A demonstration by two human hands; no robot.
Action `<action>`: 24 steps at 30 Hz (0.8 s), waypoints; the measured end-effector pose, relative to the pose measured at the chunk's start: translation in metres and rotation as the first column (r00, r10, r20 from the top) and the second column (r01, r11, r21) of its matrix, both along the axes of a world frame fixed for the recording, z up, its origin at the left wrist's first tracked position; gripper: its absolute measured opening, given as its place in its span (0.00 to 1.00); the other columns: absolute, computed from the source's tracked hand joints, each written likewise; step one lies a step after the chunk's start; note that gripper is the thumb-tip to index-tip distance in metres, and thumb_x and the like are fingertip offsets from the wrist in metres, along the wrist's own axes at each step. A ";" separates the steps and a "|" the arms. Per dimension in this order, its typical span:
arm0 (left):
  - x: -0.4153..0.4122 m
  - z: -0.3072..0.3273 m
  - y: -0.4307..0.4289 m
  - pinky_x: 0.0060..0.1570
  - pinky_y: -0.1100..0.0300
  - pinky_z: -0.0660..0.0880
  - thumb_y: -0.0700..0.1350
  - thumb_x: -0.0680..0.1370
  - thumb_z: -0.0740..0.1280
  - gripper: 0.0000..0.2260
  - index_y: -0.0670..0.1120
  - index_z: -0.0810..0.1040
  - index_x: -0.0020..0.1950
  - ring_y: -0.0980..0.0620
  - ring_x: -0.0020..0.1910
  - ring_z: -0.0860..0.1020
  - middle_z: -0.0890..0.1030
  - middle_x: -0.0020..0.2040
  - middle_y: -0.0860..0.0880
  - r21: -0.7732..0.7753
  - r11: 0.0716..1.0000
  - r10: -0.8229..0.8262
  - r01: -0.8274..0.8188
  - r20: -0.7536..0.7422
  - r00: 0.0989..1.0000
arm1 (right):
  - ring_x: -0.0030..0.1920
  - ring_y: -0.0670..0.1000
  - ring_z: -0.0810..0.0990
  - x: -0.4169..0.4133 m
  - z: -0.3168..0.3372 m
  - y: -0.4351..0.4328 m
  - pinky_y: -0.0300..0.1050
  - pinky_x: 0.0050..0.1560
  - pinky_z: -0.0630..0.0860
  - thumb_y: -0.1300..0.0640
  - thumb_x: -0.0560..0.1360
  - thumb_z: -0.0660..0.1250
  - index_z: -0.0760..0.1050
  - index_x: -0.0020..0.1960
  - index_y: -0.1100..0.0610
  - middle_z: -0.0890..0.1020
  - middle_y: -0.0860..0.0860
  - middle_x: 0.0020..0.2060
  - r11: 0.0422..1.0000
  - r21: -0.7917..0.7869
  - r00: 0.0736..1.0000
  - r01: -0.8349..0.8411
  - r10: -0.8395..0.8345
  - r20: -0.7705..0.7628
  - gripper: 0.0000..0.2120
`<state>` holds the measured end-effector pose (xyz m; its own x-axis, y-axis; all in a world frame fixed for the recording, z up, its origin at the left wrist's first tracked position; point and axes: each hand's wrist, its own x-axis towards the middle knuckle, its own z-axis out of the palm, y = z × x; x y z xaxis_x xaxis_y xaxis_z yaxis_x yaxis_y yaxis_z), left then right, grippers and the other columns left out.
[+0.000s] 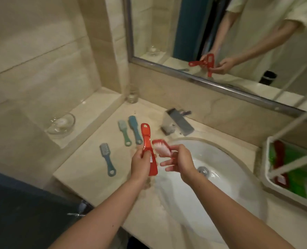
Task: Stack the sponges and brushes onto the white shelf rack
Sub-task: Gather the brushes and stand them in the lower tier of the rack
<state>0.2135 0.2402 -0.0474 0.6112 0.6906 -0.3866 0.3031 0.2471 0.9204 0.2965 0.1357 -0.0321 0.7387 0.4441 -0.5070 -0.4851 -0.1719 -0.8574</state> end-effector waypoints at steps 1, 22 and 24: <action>0.001 0.001 -0.017 0.32 0.63 0.75 0.41 0.80 0.60 0.08 0.44 0.78 0.49 0.48 0.35 0.81 0.82 0.41 0.45 -0.009 0.999 -0.045 0.045 -0.005 0.999 | 0.30 0.57 0.82 -0.001 0.001 -0.021 0.42 0.26 0.75 0.56 0.74 0.53 0.76 0.47 0.61 0.86 0.55 0.36 1.000 -0.013 1.000 0.021 -0.021 -0.012 0.14; -0.002 0.000 -0.289 0.30 0.58 0.77 0.45 0.79 0.60 0.07 0.44 0.75 0.47 0.45 0.34 0.84 0.80 0.33 0.47 -0.087 0.840 -0.541 0.535 -0.081 0.837 | 0.37 0.52 0.80 -0.033 -0.005 -0.330 0.44 0.36 0.76 0.65 0.72 0.62 0.79 0.47 0.61 0.82 0.53 0.37 0.897 -0.243 0.924 0.370 -0.328 0.195 0.09; 0.000 0.002 -0.304 0.29 0.59 0.76 0.44 0.78 0.60 0.07 0.44 0.75 0.44 0.44 0.33 0.84 0.79 0.27 0.51 -0.077 0.827 -0.561 0.556 -0.079 0.824 | 0.35 0.50 0.80 -0.035 -0.003 -0.348 0.41 0.34 0.75 0.65 0.72 0.63 0.81 0.45 0.61 0.82 0.52 0.36 0.885 -0.232 0.910 0.403 -0.359 0.209 0.08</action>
